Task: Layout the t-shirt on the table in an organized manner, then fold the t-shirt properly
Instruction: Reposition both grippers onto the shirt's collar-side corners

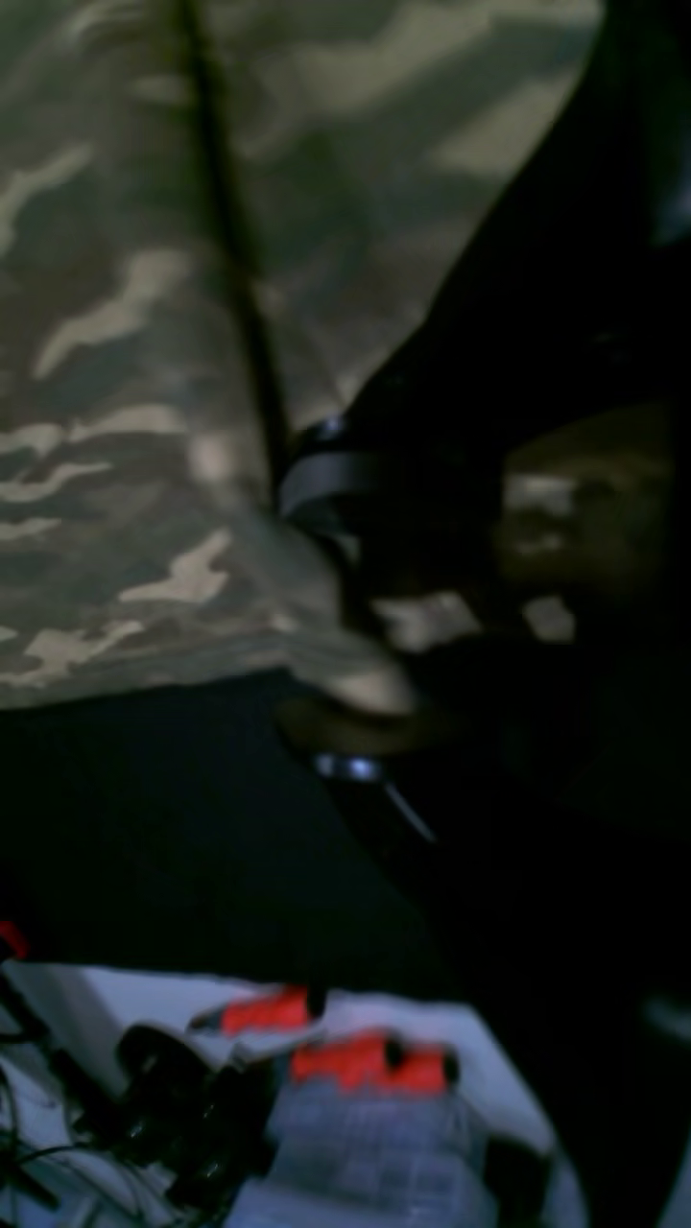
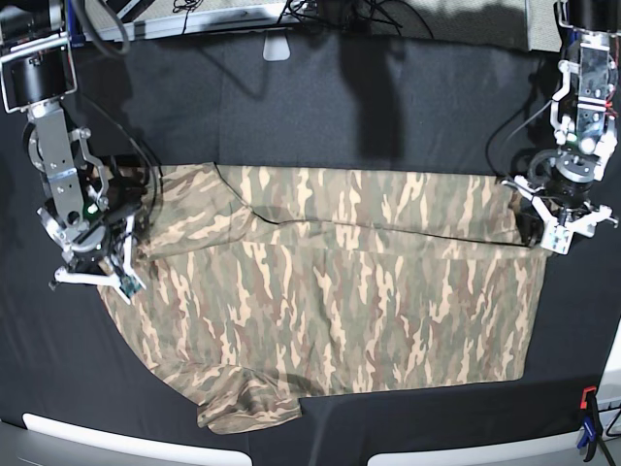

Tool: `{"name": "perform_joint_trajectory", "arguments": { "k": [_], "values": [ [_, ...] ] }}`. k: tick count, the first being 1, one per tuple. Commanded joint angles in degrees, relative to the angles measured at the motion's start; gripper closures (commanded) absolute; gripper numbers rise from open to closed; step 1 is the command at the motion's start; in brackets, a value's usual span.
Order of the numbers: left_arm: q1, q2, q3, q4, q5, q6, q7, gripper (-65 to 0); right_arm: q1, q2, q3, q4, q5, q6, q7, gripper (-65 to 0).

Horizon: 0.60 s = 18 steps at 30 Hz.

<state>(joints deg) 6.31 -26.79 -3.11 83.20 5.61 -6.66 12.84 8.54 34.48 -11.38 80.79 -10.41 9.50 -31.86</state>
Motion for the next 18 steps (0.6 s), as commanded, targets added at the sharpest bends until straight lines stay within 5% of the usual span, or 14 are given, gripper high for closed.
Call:
{"name": "perform_joint_trajectory", "arguments": {
  "k": [1, 7, 13, 18],
  "values": [
    [-0.72, -1.90, -0.55, 1.68, 0.37, 0.61, -0.07, -26.5, 0.90, 1.36, 0.52, 1.90, 0.35, -0.48, 0.22, -19.8],
    [2.69, -7.87, -0.55, 8.55, 0.35, 0.37, 3.87, -26.5, -3.78, 4.35, 0.52, 10.54, 0.11, -0.48, -2.75, -19.7],
    [9.73, -12.81, -0.55, 12.79, 3.10, -16.09, 2.86, -26.4, -12.94, 8.48, 0.55, 20.61, -2.32, -0.50, -5.75, -19.7],
    [14.32, -14.19, -0.50, 12.76, 11.98, -18.29, -2.67, -26.4, -18.93, 9.01, 0.55, 25.55, -6.03, -2.73, -7.69, -19.7]
  ]
}}
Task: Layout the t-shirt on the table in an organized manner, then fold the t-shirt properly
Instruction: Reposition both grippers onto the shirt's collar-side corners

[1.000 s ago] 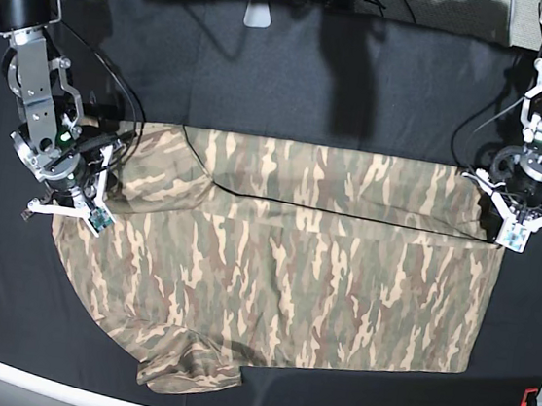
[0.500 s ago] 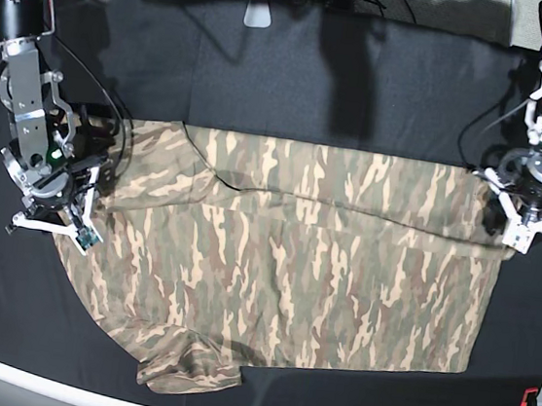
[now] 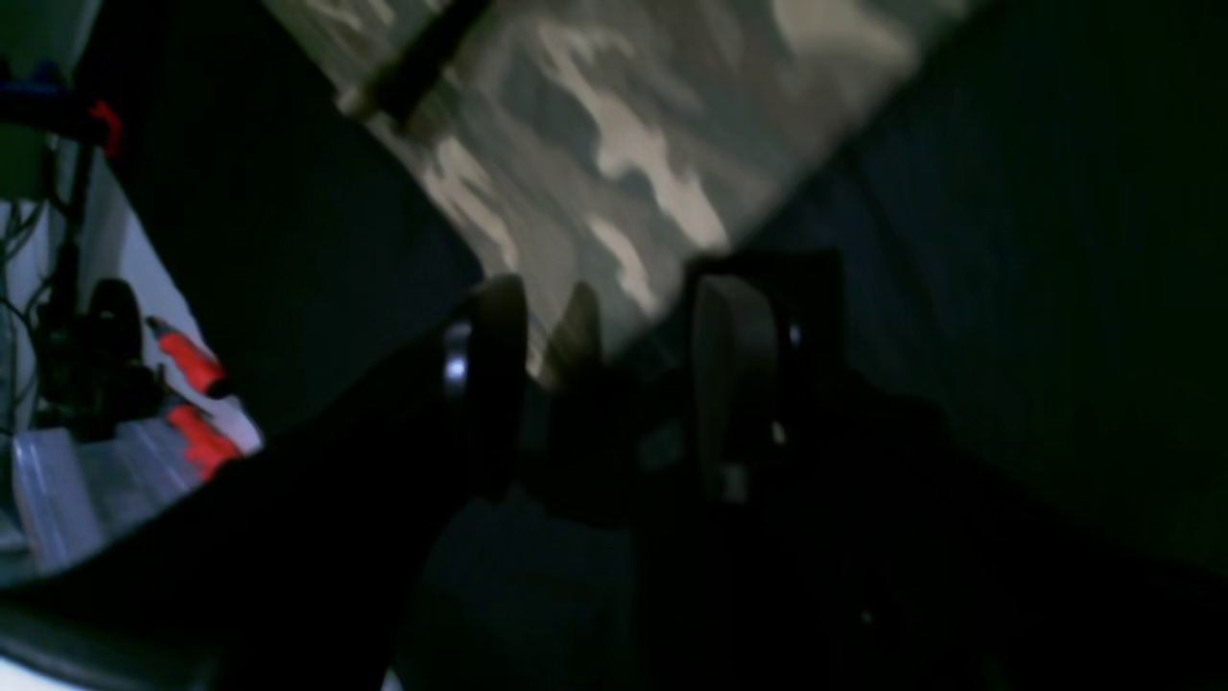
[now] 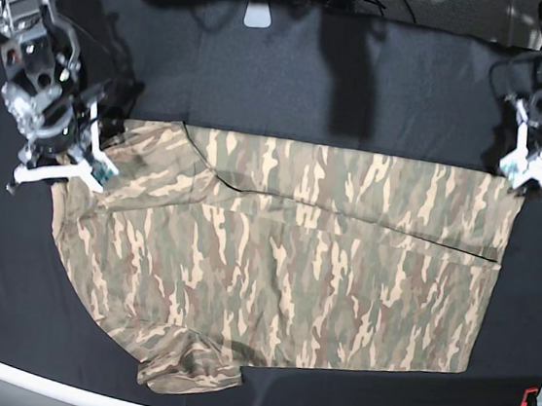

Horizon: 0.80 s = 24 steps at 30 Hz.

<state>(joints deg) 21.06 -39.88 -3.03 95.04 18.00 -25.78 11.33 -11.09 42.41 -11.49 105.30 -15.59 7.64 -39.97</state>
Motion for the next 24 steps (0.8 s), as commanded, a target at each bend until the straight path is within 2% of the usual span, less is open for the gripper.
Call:
{"name": "perform_joint_trajectory", "arguments": {
  "k": [1, 3, 5, 8, 12, 21, 24],
  "values": [
    [-0.07, -1.11, -0.59, 0.92, 1.60, 0.83, -1.81, -26.4, -0.28, 1.07, 0.66, 1.62, -0.94, -1.14, 0.42, -19.7],
    [0.04, -1.11, -0.59, 0.87, 4.66, 0.85, -2.49, -26.4, -2.05, 1.07, 0.66, 2.64, -0.96, -1.42, 0.42, -19.7],
    [-0.13, -1.14, -0.59, 0.83, 5.16, 0.85, -3.34, -26.0, -3.52, 1.07, 0.66, 3.67, -0.98, -1.88, 0.39, -19.7],
    [-0.15, -1.09, -0.59, -0.52, 5.20, 0.85, -7.89, -26.0, -4.90, 1.07, 0.66, 5.07, -1.44, -2.14, -0.50, -19.7],
    [-0.98, -0.96, -0.59, -4.79, 11.06, 0.87, -12.52, -24.5, -5.60, 1.07, 0.66, 6.36, -2.47, -2.69, -1.46, -19.7],
    [-2.60, -0.96, -0.57, -7.21, 10.93, 0.83, -14.60, -24.5, -5.57, 1.05, 0.66, 6.47, -2.47, -9.33, -1.42, -19.7],
    [-3.43, -0.98, 0.13, -7.63, 10.97, 0.22, -14.38, -24.5, -5.57, 1.07, 0.66, 6.47, -2.49, -9.64, -1.44, -19.7]
  ]
}}
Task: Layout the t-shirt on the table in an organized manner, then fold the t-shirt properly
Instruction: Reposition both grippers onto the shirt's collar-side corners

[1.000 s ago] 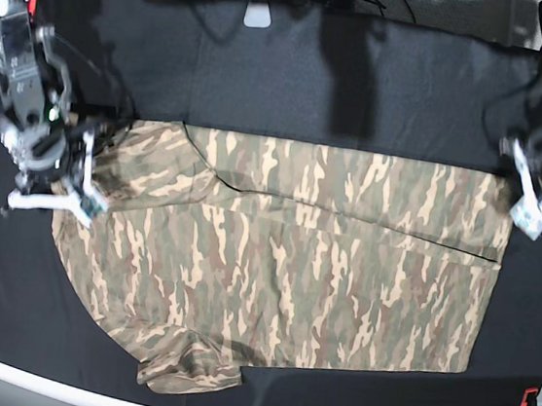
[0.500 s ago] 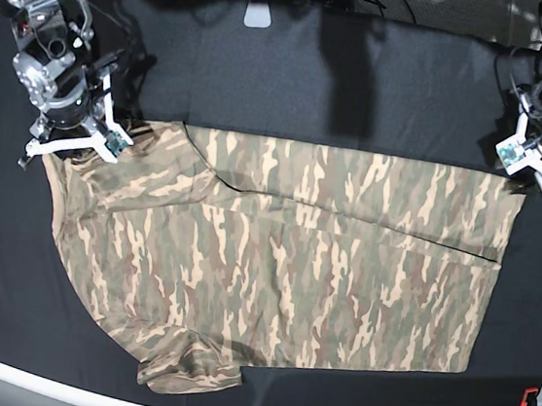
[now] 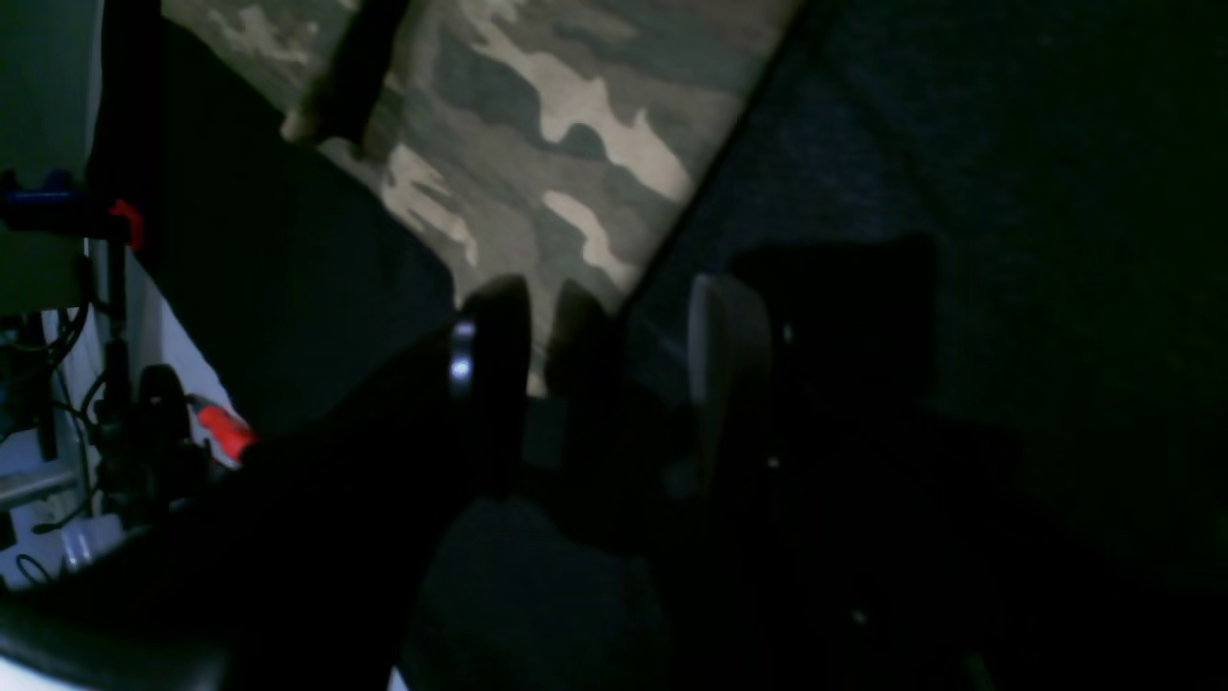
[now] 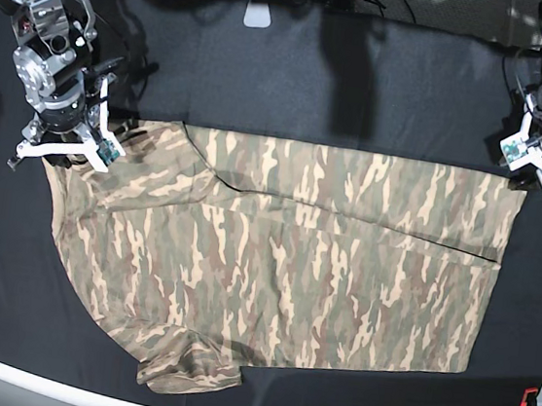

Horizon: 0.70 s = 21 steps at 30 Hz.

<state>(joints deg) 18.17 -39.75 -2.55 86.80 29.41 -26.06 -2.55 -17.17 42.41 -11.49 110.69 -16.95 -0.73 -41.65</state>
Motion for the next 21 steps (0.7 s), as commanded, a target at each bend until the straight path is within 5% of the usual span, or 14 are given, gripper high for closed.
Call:
{"name": "perform_joint_trajectory", "arguments": {
  "k": [1, 8, 14, 21],
  "values": [
    [-1.22, -1.07, 0.39, 0.13, -0.44, 0.46, -0.52, -24.5, 0.50, 1.07, 0.66, 1.09, -1.14, -1.27, 0.24, -19.7],
    [-7.58, -1.09, 9.60, -6.36, 6.62, 0.55, 2.73, -24.5, 0.48, 1.07, 0.66, 1.07, -4.70, -1.38, -0.44, -19.7],
    [-9.70, -1.29, 9.88, -9.92, 7.26, 0.55, 3.15, -24.4, 0.48, 1.07, 0.66, 1.07, -5.40, -1.46, -0.79, -19.7],
    [-9.46, -1.64, 9.88, -12.39, 11.30, 0.50, 2.10, -15.7, -0.46, 1.09, 0.66, 1.09, -5.35, -1.46, -1.57, -19.7]
  ]
}}
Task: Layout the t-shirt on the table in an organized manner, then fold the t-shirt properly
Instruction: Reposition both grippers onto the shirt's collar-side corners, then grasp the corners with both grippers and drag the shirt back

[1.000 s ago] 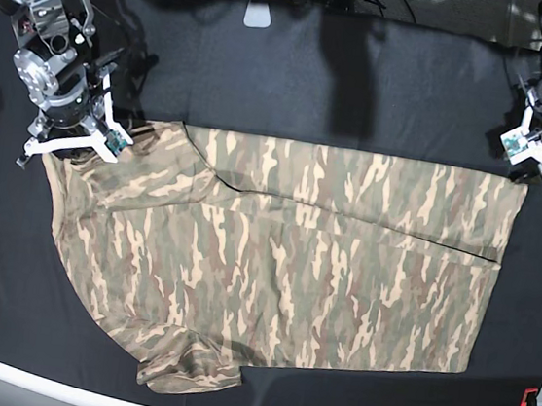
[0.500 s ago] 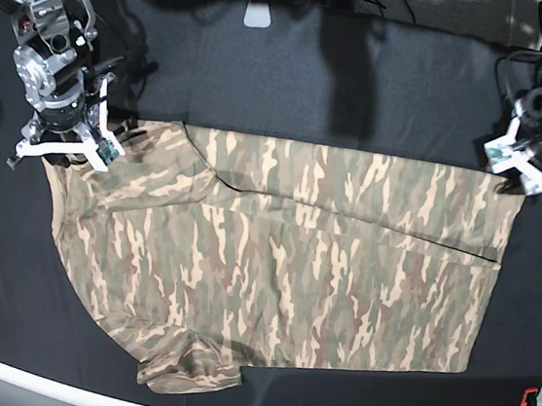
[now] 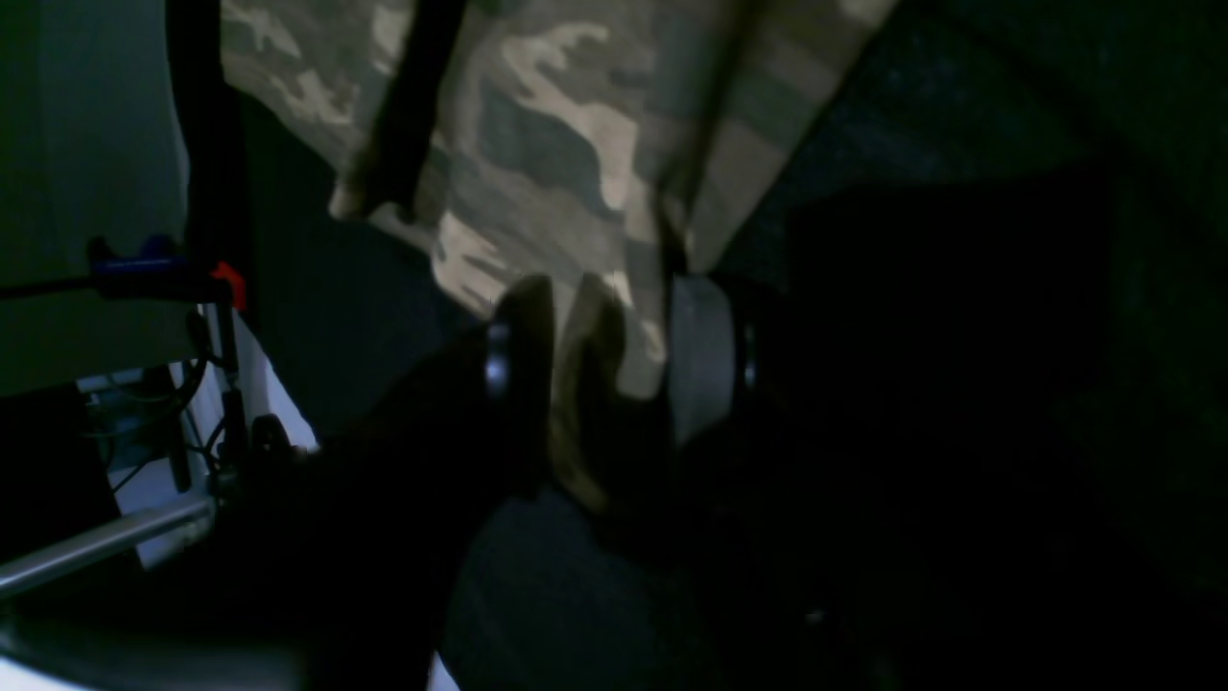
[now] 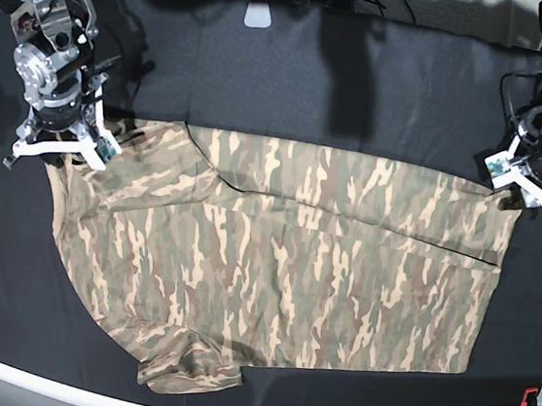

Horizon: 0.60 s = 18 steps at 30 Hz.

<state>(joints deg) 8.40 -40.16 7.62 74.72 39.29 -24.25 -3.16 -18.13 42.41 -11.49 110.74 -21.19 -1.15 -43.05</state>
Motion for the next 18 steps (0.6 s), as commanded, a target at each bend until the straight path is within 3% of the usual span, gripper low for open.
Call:
{"name": "perform_joint_trajectory", "arguments": {
  "k": [1, 5, 12, 15, 18],
  "values": [
    [0.31, -1.36, -0.28, -0.31, 1.42, -1.31, 2.62, -13.8, 0.39, 1.09, 0.66, 1.05, -1.11, -1.05, -0.33, -19.7],
    [0.31, -1.97, -0.28, -0.28, 1.84, -1.31, 2.69, 0.0, -1.09, 1.18, 0.66, 1.07, -1.18, -1.03, -0.55, -19.7],
    [0.28, -1.92, -0.28, -0.28, 1.60, -1.27, 0.85, 0.0, -6.88, 3.87, 0.63, 3.06, -1.20, -0.98, -0.48, -19.7],
    [0.15, -1.22, -0.28, -0.28, 1.55, -1.20, 0.48, 0.0, -7.87, 3.87, 0.63, 2.99, -0.68, 1.18, -0.52, -20.3],
    [0.20, -0.44, -0.28, -0.28, 1.60, -1.27, 0.59, 0.0, -8.87, 3.72, 0.63, 2.97, 1.99, 3.69, -0.50, -31.9]
  ]
}}
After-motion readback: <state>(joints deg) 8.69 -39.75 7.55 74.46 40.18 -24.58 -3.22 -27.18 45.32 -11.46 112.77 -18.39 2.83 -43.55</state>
